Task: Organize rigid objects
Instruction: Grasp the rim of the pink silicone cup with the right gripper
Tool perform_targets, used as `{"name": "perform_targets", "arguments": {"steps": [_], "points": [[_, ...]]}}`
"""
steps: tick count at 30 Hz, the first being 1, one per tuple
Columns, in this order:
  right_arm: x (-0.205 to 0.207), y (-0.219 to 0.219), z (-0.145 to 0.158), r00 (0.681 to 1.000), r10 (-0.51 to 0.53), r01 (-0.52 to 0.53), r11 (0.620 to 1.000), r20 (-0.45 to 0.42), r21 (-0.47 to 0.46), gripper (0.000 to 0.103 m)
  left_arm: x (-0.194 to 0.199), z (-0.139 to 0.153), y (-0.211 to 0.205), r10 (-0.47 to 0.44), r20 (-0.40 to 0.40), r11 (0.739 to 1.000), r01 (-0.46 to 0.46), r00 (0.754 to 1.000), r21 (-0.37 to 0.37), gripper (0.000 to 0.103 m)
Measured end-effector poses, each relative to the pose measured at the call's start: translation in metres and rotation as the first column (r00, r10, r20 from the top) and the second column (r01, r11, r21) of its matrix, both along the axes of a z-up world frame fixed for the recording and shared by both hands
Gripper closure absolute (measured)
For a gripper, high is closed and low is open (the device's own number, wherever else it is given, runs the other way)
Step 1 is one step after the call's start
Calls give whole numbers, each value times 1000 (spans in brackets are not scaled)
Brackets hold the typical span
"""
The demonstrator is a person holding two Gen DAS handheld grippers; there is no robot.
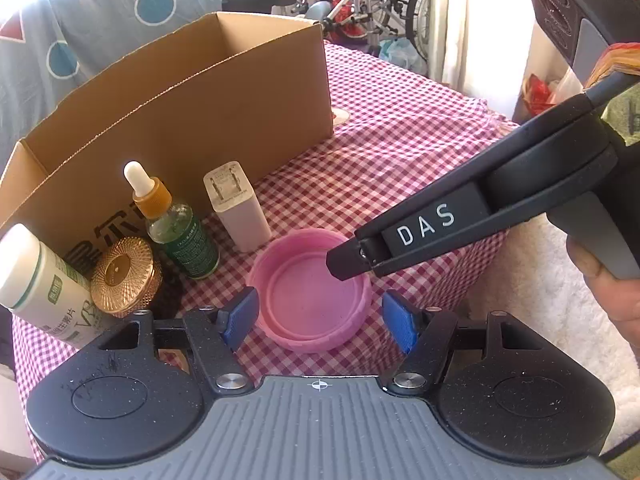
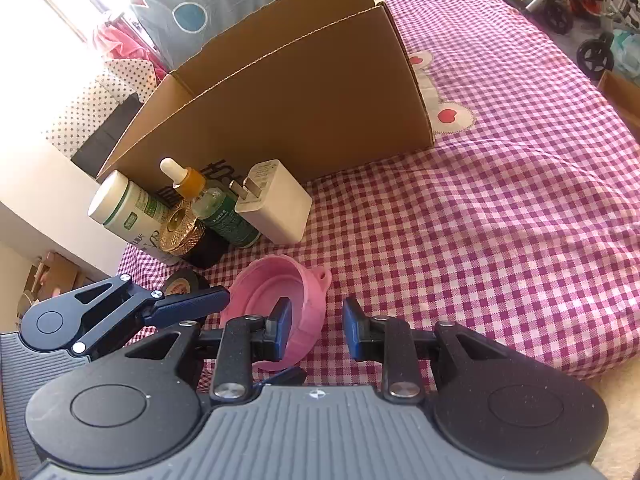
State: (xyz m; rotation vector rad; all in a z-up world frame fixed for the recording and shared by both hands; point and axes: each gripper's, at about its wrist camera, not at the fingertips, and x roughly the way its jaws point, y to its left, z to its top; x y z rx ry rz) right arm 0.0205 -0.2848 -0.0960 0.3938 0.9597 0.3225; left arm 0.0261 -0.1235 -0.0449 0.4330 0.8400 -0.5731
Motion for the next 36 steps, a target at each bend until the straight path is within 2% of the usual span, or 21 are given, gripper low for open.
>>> {"name": "perform_targets", "arguments": {"steps": [11,20,28,32,36], "points": [[4,6,-2,1000,11,-11,1000,3,-17,73,5,2,4,11,-3,1000,-11,1000,5,32],[3,7,-4,999,19,-19,1000,26,-15,74,14,-7,2,33,-48,999,-33,998,-1,29],[2,10,-6,999,13,-12,999,44,-32,81,17,-8,3,60,-68,998,-62,996,-26,30],[-4,10,-2,999,4,-2,999,54,-32,81,12,-2,3,58,-52,998,-60,997,-29,30],[-16,11,15,995,-6,12,998,99,-60,81,2,13,2,46,-8,998,-46,999,-45,30]]}}
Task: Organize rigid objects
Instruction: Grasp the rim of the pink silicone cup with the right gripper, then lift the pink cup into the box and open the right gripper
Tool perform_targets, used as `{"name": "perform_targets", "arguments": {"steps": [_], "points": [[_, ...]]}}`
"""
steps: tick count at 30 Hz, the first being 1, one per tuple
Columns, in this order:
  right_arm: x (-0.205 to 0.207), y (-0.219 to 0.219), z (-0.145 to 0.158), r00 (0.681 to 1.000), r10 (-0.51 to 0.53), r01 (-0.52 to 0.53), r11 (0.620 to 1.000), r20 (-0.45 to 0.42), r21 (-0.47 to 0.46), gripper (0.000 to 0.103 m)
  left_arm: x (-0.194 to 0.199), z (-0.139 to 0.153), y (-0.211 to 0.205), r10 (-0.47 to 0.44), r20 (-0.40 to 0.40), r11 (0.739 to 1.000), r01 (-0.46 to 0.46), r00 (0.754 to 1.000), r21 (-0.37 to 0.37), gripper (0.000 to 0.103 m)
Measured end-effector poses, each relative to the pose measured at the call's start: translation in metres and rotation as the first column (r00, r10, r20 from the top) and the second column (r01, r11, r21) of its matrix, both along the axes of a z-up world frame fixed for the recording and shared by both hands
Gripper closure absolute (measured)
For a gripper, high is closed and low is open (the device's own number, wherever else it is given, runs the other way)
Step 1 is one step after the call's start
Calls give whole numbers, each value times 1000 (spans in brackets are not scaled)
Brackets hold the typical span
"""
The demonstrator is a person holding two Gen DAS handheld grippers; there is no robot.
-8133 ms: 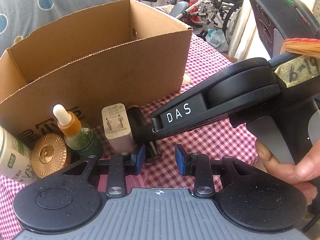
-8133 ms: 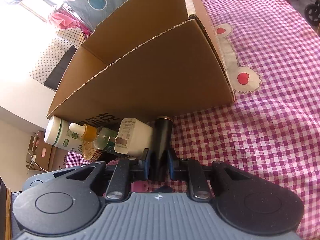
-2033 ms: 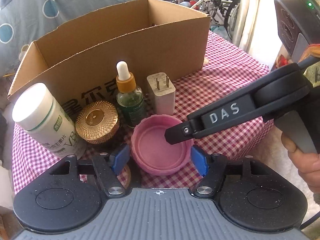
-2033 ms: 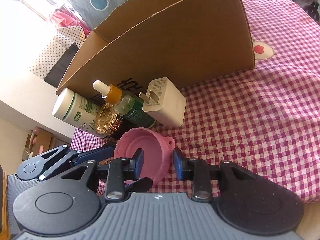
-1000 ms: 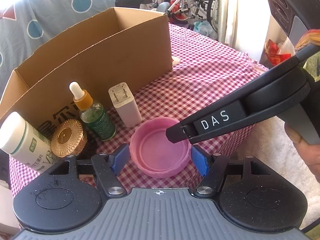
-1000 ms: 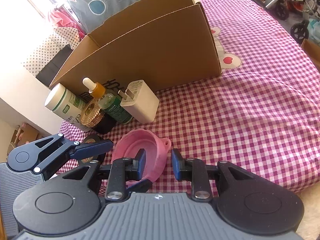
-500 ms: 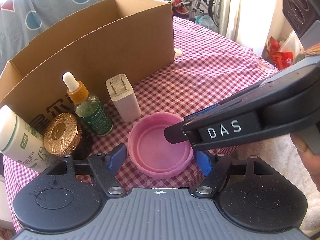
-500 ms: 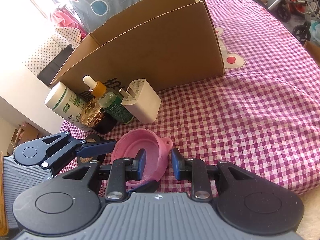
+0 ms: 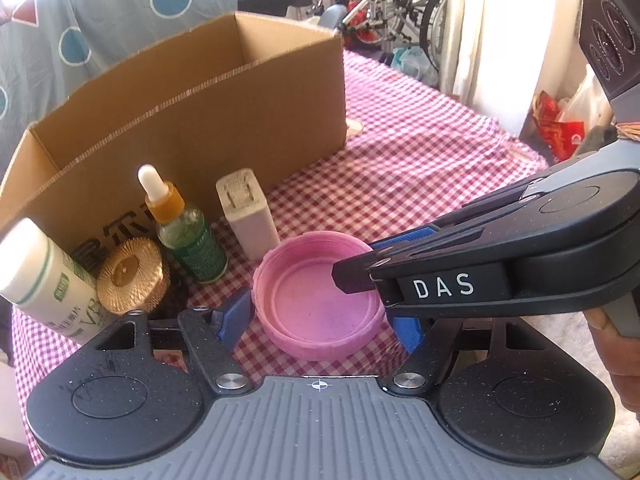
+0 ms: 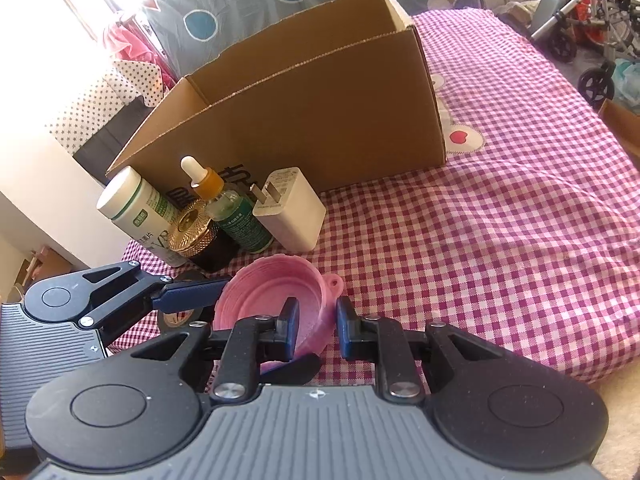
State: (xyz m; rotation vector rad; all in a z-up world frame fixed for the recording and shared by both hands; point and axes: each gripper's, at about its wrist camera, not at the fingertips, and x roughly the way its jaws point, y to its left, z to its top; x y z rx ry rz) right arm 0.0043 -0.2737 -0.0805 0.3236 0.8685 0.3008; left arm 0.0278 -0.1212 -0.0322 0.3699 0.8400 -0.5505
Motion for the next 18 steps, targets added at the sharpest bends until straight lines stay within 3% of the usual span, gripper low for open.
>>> {"name": "perform_targets", "arguments": {"steps": [5,10,14,18], "points": [[-20,2,39,994,-15,20,999,109,-46,81,-17,38,0,-30,108,999,33,994,-27,30],[-25,8,88,969,13,3,998,245,-66,81,-28,83,5,-23,274,999,34,961,-35,30],[-5,19,119,946,79,-60,996,315,-69,81,-20,110,15,10,367,1000,-2,930,-22,30],[35,36,138,934,169,-157,986,315,-64,81,2,125,25,48,403,998,-57,914,11,30]]}}
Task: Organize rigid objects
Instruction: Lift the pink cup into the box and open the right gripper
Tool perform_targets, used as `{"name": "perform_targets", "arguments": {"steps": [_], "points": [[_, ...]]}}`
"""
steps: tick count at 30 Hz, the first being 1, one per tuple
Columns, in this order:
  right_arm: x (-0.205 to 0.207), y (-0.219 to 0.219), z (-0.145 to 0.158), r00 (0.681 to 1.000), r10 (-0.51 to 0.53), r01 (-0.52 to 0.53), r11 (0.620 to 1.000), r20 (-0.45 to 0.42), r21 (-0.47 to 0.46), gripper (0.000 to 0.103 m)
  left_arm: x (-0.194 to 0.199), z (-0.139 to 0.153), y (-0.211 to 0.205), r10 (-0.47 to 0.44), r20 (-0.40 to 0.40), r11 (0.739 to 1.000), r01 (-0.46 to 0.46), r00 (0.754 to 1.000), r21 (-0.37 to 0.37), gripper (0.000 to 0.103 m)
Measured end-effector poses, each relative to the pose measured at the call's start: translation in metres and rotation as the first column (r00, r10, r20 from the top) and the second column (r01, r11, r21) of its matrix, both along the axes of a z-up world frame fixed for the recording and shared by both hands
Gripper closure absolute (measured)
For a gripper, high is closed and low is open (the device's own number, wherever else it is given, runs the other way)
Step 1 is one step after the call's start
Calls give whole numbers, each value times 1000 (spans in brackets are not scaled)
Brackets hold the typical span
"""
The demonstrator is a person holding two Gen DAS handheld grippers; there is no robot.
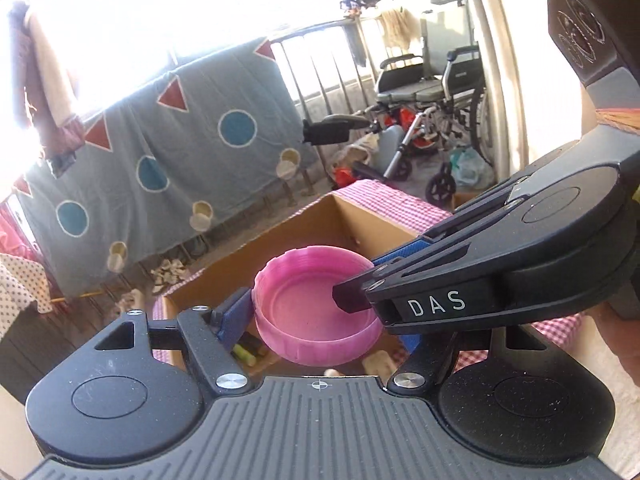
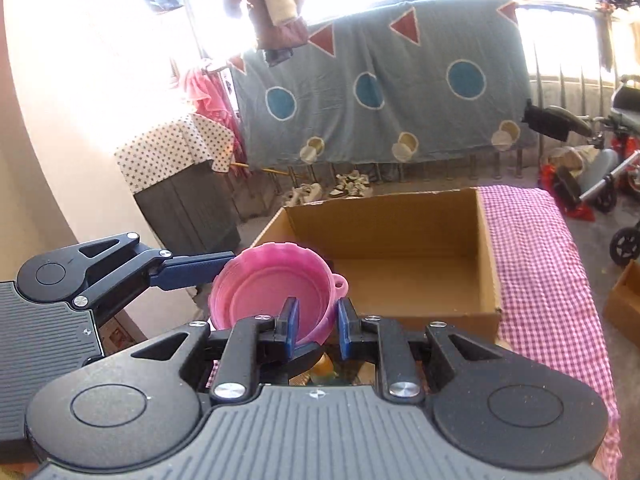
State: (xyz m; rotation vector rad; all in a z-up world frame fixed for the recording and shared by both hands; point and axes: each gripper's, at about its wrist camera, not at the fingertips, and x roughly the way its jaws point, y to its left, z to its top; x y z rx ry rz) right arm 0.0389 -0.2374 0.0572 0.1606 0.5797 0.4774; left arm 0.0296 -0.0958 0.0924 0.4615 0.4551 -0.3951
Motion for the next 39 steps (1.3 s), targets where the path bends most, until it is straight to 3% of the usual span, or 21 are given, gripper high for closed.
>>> {"name": "perform_targets", "arguments": {"steps": [4,8,12,18,27,30,35,39], "points": [[54,23,9,993,89,-89,996,-76,-1,81,42,5,14,43,-44,999,-42,998,22,30],[111,47,-1,966,153,-156,988,-208,-1,81,95,-1,38,77,-204,997,-75,976,17,30],[166,68,-28,911,197,-203,979,-362,21,81,141,-23,56,116,-356,993,-116,927,21,30],[214,91,-71,824,228,-256,967,-518,19,81,170,-53,68,151,-456,988,-131,877,75,30],[242,105,-113,708,252,-264,961,-660,83,81,183,-71,80,165,-538,986,-132,827,101,29],[249,108,-123,680,259,-257,960,-686,107,82,181,-70,80,159,-542,987,-127,825,96,29],[248,111,-123,672,255,-252,962,-695,110,81,182,-70,79,158,-542,987,-131,825,89,29],[246,103,-119,673,281,-234,958,-684,163,81,186,-63,85,141,-544,989,-141,827,42,29]]}}
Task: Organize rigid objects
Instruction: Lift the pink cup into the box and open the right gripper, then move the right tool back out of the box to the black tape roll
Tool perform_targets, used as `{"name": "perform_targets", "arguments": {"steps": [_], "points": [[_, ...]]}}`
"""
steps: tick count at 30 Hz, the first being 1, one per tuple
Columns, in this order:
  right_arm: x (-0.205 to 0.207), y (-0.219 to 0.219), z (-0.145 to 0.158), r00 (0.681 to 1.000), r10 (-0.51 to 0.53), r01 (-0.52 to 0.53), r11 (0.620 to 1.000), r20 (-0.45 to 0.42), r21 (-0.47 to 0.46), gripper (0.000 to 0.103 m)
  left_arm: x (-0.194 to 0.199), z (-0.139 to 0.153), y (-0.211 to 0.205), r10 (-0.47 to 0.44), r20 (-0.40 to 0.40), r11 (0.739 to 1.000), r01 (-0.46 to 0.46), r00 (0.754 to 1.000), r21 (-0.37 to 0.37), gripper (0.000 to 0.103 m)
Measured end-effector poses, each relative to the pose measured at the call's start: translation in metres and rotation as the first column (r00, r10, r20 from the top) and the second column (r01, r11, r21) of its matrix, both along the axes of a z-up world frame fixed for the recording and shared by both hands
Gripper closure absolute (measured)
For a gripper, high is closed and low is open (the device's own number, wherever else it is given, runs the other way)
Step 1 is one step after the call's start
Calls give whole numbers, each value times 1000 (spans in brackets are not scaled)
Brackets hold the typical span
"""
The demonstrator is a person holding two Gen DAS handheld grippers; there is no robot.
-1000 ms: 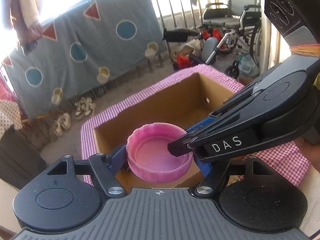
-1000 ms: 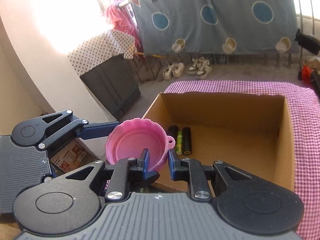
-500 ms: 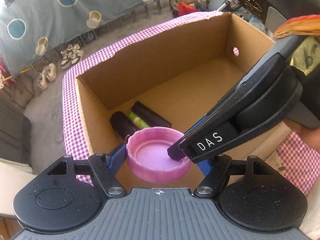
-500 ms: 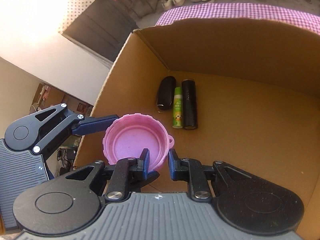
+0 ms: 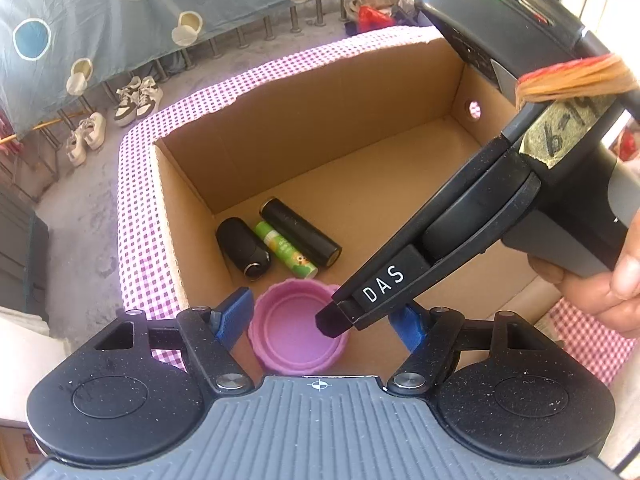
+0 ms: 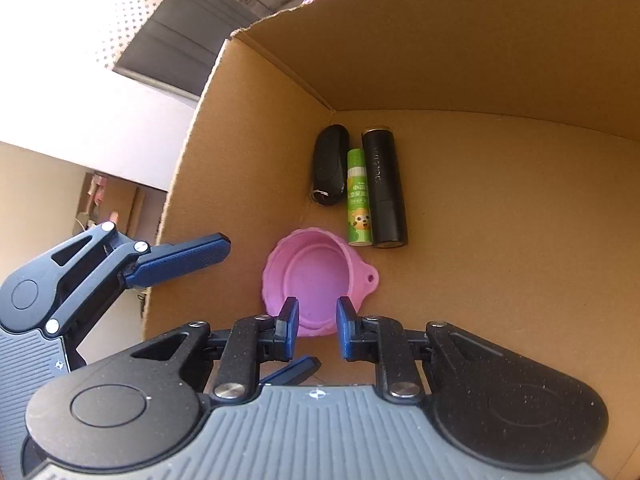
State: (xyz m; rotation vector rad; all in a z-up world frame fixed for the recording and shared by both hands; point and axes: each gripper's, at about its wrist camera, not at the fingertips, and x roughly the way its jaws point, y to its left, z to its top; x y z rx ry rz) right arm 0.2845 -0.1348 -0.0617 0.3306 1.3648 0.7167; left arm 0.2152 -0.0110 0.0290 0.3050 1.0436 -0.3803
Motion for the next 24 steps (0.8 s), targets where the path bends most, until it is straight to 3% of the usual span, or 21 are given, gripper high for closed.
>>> {"name": "perform_targets", "arguments": {"steps": [4,8,12,15,19,22,24], "points": [[-10,-16,18,999,-38,36,998,33,59,79,-4,18,7,16,36,998,-14,999,-60,29],[-34,-40,49,993,-75,60,987,91,152,76,-23,43,14,20,73,984,-7,997,-176,28],[-72,-70,85,967,-147,100,970,209,220,74,-54,67,16,17,153,973,19,988,-230,27],[-103,-100,96,941,-232,157,945,248,288,74,-78,77,19,19,194,962,35,981,-270,26],[-153,-129,92,900,-316,213,920,301,330,72,-108,72,27,36,219,949,35,975,-312,22],[-188,-140,72,873,-364,270,916,326,298,61,-125,55,32,63,217,950,8,974,-311,21],[-205,-141,54,866,-390,311,910,312,273,60,-134,40,33,69,192,953,-8,979,-304,21]]}}
